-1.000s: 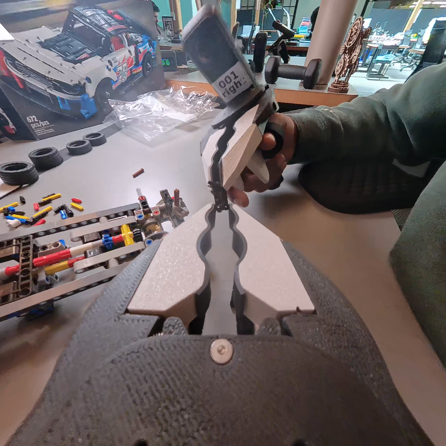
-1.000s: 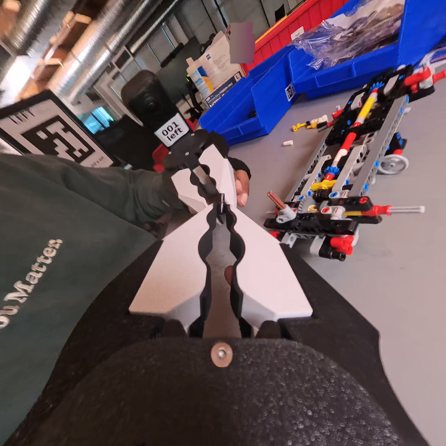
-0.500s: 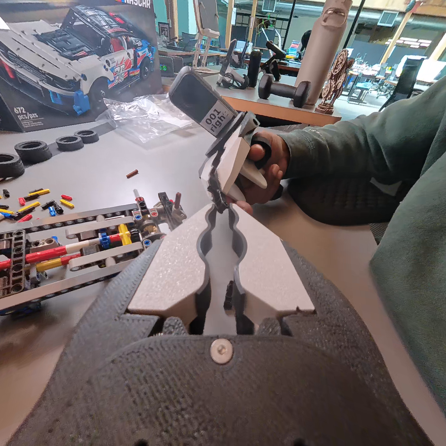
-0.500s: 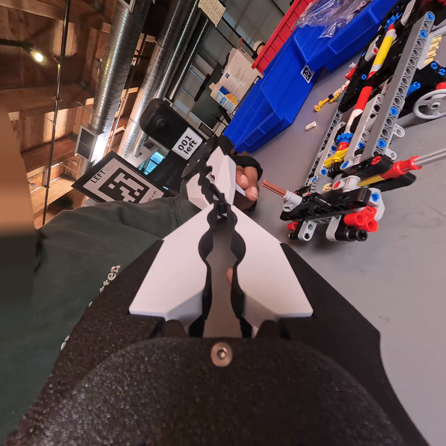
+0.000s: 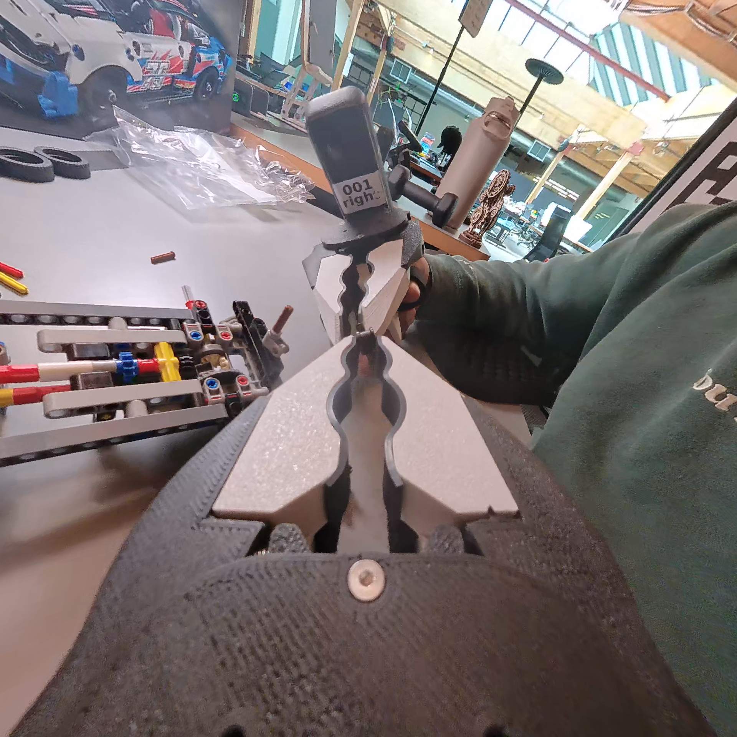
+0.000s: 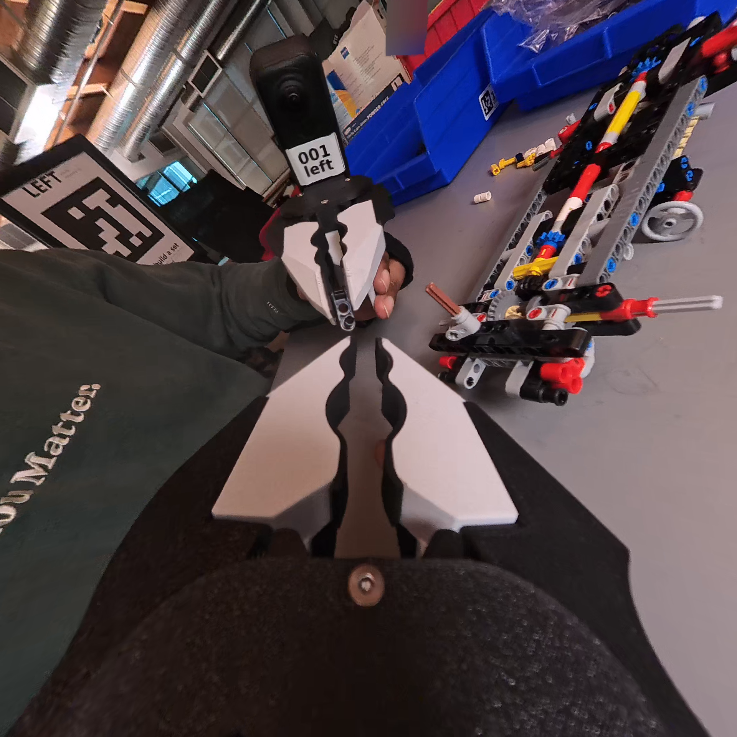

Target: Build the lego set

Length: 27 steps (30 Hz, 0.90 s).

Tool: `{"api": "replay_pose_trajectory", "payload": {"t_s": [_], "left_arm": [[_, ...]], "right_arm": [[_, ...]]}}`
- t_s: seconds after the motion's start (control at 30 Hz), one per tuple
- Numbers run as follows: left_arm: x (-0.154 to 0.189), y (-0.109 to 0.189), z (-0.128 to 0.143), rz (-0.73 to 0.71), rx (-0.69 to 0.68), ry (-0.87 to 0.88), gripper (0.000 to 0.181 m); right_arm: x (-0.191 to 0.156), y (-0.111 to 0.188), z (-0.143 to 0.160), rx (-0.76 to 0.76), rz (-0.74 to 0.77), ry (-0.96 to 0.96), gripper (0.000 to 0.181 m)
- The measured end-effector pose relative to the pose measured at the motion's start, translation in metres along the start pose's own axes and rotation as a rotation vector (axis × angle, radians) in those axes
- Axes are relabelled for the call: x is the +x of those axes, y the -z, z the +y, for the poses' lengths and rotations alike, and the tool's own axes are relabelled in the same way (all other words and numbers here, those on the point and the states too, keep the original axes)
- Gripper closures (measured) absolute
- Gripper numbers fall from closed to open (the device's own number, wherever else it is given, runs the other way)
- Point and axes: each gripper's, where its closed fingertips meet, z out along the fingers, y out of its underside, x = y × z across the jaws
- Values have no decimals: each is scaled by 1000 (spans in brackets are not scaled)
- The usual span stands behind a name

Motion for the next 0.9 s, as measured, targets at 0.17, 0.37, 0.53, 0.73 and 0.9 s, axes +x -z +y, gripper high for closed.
{"api": "replay_pose_trajectory", "payload": {"t_s": [0.17,0.37,0.53,0.73,0.9], "left_arm": [[-5,2,0,-7,5,46,175],[-15,4,3,-34,-2,135,175],[-23,4,7,-53,-9,199,175],[-24,2,11,-69,-26,216,175],[-21,-3,11,-66,-13,240,175]], "right_arm": [[-3,4,-8,27,19,108,172],[10,15,-16,24,240,552,165],[2,7,-15,-12,369,872,166],[7,-6,-7,-130,562,1114,167],[15,-10,-5,-189,666,1193,169]]}}
